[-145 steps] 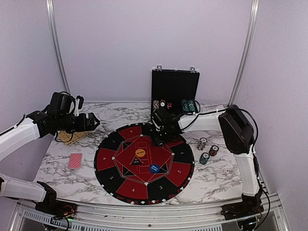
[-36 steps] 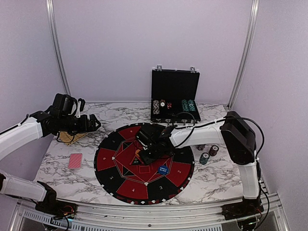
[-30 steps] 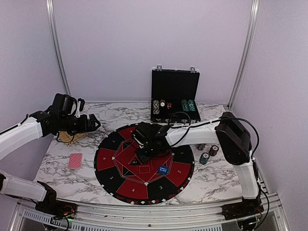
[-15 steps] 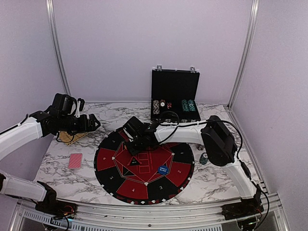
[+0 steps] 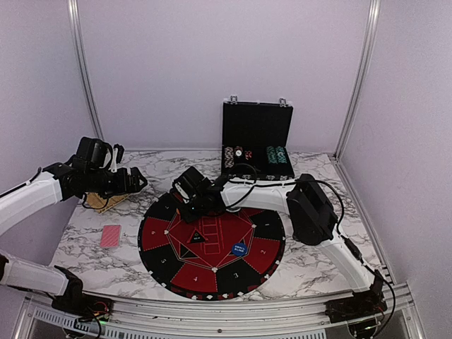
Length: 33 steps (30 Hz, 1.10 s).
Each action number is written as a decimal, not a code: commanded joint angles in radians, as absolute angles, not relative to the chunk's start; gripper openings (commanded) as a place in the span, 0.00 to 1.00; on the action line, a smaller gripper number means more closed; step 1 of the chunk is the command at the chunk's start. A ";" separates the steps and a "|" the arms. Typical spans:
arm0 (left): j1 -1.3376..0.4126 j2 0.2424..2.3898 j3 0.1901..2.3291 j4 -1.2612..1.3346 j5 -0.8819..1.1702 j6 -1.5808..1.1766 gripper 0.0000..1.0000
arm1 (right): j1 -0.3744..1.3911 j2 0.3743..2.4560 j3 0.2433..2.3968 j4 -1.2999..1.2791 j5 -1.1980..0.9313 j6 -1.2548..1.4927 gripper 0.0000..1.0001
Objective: Distribute texas hold em gaming equipment
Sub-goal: Move the big blind button to position 7, then move the all-in button to the poker table mat.
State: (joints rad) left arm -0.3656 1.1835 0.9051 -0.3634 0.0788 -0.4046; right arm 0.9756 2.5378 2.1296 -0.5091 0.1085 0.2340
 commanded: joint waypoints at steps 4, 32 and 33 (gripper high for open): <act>-0.357 1.171 0.897 -0.348 0.094 -0.406 0.99 | 0.960 2.478 2.034 -0.572 0.087 0.243 0.57; -0.357 1.168 0.893 -0.345 0.093 -0.411 0.99 | 1.055 2.060 1.456 -0.420 0.040 0.248 0.71; -0.357 1.169 0.894 -0.345 0.094 -0.410 0.99 | 1.065 2.063 1.459 -0.426 0.056 0.260 0.70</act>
